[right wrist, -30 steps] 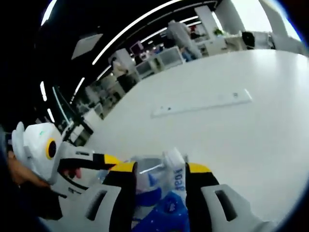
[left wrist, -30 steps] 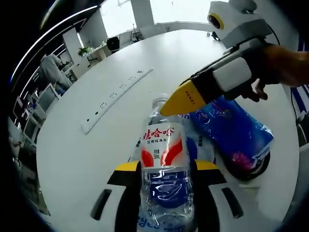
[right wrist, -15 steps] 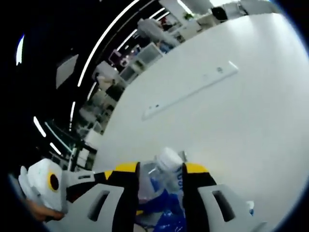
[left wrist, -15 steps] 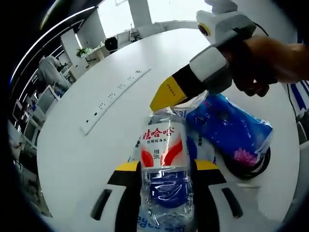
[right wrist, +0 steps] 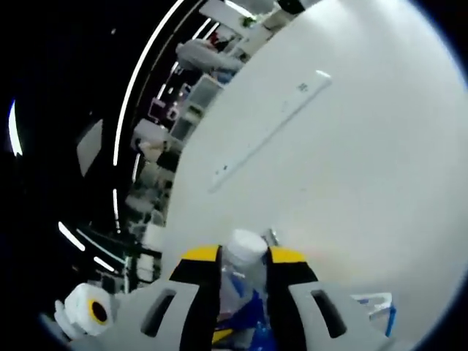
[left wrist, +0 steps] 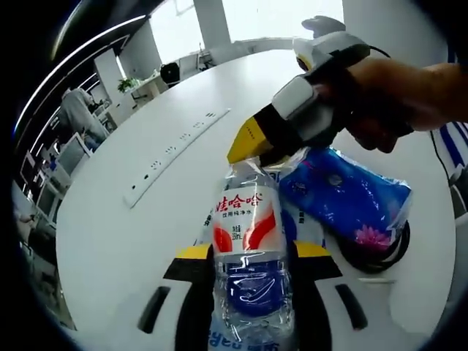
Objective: Arrange the tabletop items into an orderly group along one side of the table until the central work area is clear of visible clutter.
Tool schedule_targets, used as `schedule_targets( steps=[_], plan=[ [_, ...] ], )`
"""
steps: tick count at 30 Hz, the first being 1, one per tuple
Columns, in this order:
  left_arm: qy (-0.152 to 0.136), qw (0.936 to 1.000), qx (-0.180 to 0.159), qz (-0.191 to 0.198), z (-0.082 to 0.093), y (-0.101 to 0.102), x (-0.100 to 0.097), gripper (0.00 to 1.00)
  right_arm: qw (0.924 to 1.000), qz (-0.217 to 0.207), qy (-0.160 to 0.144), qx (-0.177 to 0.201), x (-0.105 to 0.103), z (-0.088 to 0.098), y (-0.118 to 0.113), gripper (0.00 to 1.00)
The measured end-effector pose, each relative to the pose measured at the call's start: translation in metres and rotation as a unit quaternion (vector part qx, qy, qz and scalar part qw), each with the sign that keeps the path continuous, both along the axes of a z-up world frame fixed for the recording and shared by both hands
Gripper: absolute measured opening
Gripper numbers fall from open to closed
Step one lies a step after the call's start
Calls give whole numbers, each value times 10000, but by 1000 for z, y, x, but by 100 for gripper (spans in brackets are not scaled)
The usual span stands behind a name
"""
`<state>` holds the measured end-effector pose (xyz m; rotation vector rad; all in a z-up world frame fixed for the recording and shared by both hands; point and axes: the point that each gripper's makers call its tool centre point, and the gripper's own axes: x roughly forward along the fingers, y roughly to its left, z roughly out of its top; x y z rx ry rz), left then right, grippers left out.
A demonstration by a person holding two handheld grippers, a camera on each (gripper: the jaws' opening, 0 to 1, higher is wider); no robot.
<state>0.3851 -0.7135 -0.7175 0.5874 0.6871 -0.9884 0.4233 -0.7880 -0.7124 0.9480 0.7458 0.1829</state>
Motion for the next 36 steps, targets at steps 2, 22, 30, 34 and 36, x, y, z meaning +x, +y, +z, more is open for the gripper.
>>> schedule_targets(
  steps=[2,22,30,34,36],
  plan=[
    [-5,10000,-58,40,0,0,1,39,10000,-3,-40,-12,1,2,1,19],
    [-47,9980,-407,479,12,7,-5,40,9854,334,-1164,-1198,-1,53,14,18],
    [12,9957,-586,723,17,14,-7,41,9718,584,-1642,-1592,-6,73,30,17],
    [148,9932,-733,889,18,16,-11,42,9674,701,-1796,-1642,-11,81,39,16],
    [228,9921,-755,973,14,18,-11,43,9536,973,-1745,-2250,-21,81,35,0]
  ],
)
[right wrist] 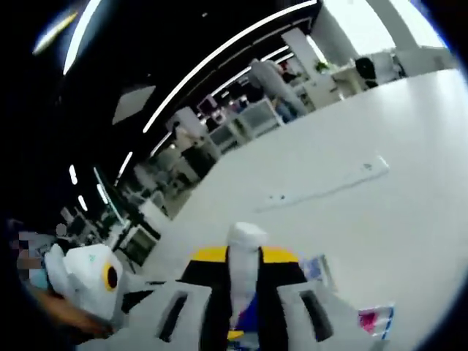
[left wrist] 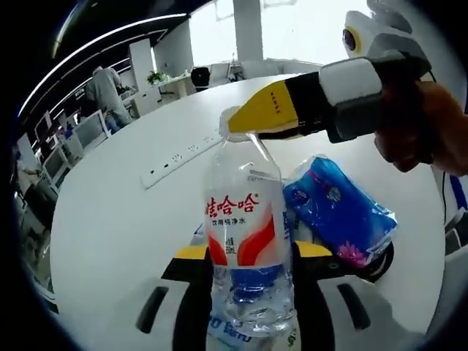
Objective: Arrange the tabletop items into an orderly group along one side of the table until the central work area is clear of visible clutter.
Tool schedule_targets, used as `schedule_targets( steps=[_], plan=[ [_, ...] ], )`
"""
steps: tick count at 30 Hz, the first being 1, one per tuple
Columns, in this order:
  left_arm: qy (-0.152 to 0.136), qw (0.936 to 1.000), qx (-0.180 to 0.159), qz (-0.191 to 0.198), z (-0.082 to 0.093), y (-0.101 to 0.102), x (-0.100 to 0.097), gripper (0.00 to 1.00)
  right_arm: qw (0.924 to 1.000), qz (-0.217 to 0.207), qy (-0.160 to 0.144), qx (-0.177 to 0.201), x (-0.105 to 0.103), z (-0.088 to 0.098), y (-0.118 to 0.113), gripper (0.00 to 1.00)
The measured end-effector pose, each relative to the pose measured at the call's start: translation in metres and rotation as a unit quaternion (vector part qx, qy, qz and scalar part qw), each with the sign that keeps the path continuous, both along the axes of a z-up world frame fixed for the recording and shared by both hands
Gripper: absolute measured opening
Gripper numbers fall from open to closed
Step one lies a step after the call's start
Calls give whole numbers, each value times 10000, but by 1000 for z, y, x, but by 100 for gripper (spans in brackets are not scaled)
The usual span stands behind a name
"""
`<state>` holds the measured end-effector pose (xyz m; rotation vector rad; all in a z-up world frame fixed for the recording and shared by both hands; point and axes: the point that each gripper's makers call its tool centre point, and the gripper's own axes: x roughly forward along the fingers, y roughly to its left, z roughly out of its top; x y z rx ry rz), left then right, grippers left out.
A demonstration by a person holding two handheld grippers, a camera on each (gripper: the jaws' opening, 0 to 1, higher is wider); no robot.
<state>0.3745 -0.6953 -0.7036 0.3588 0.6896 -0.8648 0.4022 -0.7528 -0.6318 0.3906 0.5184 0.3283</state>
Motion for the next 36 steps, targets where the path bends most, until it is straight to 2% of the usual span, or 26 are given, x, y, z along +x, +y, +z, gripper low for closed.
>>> schedule_targets(
  steps=[1,2,3,4,5,6,7,8,9,15,20,24,31,36],
  plan=[
    [36,10000,69,-50,-4,1,-4,40,9987,398,-233,-222,0,2,10,0],
    [23,9994,228,-249,-8,1,-8,39,9967,632,-492,-129,-1,10,25,0],
    [-315,9986,81,-422,-2,-9,-7,39,9964,713,-443,-109,-4,11,30,0],
    [-342,9982,80,-493,-2,-10,-9,38,9966,670,-319,-344,-3,5,28,0],
    [-335,9984,183,-419,-4,-10,-9,38,9975,599,-349,-168,-1,5,30,0],
    [-288,9987,152,-385,-4,-10,-8,38,9983,510,-239,169,-1,3,32,0],
    [-159,9994,66,-296,-4,-12,-7,38,9991,344,-64,230,-1,-3,27,0],
    [-91,9996,72,-245,-3,-12,-7,38,9993,290,-130,208,0,-4,23,0],
    [-102,9995,100,-276,-3,-12,-6,38,9994,217,-69,255,0,-6,18,0],
    [-158,9991,157,-371,-4,-12,-7,38,9998,187,2,-67,0,-20,3,0],
    [-193,9985,240,-459,-4,-13,-8,38,9999,91,131,-65,2,-30,-5,0],
    [-169,9986,234,-440,-4,-12,-7,38,9995,19,306,109,3,-37,-5,10],
    [-157,9987,220,-428,-4,-11,-8,38,9985,-233,464,163,5,-42,-15,17],
    [-162,9987,215,-430,-4,-12,-7,38,9961,-424,704,311,5,-51,-21,23]
  ],
)
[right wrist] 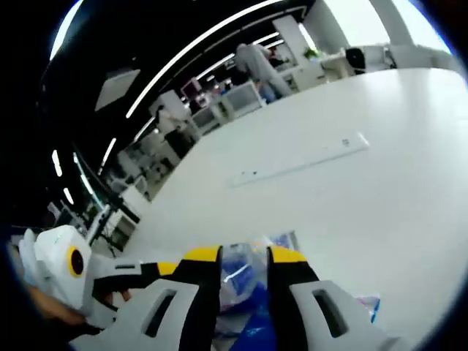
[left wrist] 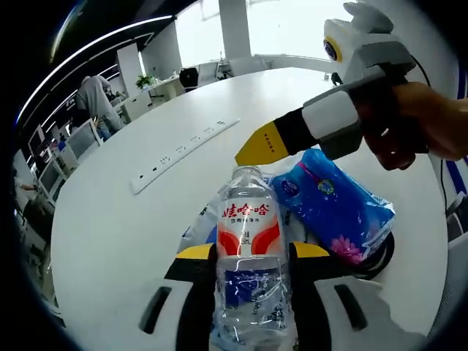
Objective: Arrange the tabletop items into an orderly group along one side of the table until the central work area is clear of visible clutter.
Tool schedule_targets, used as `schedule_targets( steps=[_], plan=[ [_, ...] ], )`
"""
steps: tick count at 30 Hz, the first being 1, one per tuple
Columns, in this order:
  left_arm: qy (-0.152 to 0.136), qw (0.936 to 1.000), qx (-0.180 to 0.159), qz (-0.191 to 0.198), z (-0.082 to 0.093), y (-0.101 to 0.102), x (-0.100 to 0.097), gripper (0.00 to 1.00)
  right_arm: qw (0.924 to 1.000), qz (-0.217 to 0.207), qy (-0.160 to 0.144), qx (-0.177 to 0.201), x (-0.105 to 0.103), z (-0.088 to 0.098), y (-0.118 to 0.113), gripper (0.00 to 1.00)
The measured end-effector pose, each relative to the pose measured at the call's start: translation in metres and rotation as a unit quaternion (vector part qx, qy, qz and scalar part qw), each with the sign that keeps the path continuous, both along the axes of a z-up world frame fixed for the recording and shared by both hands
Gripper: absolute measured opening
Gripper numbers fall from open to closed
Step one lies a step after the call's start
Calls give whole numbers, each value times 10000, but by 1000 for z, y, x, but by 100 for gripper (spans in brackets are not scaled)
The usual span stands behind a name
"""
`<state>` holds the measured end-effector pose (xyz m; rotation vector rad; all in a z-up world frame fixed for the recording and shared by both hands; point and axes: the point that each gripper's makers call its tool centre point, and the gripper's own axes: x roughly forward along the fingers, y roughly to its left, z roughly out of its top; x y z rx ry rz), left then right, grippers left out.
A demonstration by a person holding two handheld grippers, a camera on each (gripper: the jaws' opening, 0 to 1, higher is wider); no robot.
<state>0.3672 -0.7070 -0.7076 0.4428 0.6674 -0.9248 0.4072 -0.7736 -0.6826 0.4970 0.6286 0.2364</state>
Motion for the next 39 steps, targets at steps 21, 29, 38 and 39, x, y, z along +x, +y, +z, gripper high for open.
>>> schedule_targets(
  steps=[21,29,38,39],
  plan=[
    [-160,9995,178,-191,1,-2,-1,37,9884,-553,1143,833,6,-28,-1,30],
    [-78,9998,96,-124,0,-1,-1,35,9770,-793,1472,1326,7,-29,-4,21],
    [-109,9998,119,-137,1,0,-2,36,9775,-881,1408,1302,5,-26,-4,18],
    [-113,9998,127,-131,1,0,-2,37,9785,-871,1367,1272,5,-25,-3,18]
  ],
)
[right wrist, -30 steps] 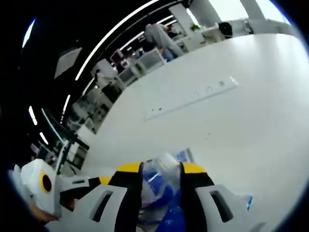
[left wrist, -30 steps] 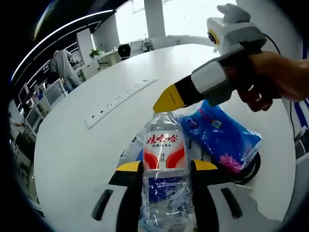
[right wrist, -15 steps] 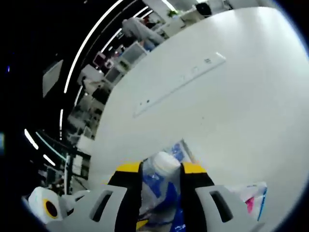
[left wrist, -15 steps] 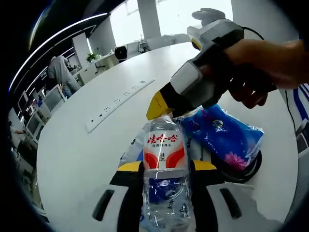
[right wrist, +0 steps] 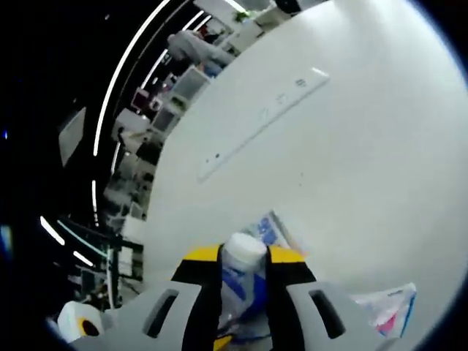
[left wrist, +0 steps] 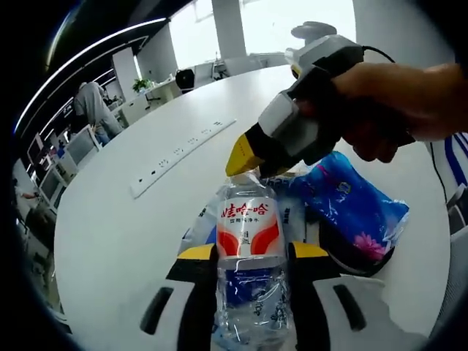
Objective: Arrange the tabletop items into an orderly group along one side of the table until the central work area is clear of visible clutter.
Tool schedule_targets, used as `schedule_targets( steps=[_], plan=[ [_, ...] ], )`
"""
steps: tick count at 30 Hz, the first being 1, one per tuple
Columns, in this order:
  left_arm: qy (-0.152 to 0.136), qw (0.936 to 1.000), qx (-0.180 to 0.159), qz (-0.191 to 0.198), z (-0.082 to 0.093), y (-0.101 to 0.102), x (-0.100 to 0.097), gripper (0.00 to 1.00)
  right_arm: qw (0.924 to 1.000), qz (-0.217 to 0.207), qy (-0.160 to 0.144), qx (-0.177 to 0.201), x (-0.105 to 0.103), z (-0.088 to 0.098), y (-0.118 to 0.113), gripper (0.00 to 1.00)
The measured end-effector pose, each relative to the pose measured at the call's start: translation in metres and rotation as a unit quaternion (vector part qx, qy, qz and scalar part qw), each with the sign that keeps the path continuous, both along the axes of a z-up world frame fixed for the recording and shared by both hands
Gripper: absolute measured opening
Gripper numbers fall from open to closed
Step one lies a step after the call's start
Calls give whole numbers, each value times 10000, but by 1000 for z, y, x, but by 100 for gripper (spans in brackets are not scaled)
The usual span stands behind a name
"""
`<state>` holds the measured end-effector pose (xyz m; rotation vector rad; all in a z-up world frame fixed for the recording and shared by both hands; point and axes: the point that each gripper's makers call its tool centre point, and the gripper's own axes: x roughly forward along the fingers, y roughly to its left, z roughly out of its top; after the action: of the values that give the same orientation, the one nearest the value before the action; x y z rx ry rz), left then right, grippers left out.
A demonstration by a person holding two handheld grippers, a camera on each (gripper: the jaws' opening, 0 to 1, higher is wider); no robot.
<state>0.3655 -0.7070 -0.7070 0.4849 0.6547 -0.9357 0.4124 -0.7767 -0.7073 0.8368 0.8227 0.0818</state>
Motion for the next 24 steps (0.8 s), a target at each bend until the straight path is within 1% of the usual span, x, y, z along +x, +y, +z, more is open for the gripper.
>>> schedule_targets(
  steps=[3,7,13,19,24],
  plan=[
    [-40,10000,39,-38,0,0,-1,38,9998,-9,-128,-120,1,4,0,18],
    [-24,9999,119,-58,-1,0,-2,39,9995,10,-226,-210,0,8,1,18],
    [34,9998,174,21,-2,0,-2,40,9986,71,-384,-353,2,14,5,18],
    [154,9995,146,223,-4,-1,0,40,9973,128,-517,-503,2,19,7,18],
    [204,9988,245,363,-8,-4,2,41,9962,144,-609,-605,2,23,9,18]
  ],
)
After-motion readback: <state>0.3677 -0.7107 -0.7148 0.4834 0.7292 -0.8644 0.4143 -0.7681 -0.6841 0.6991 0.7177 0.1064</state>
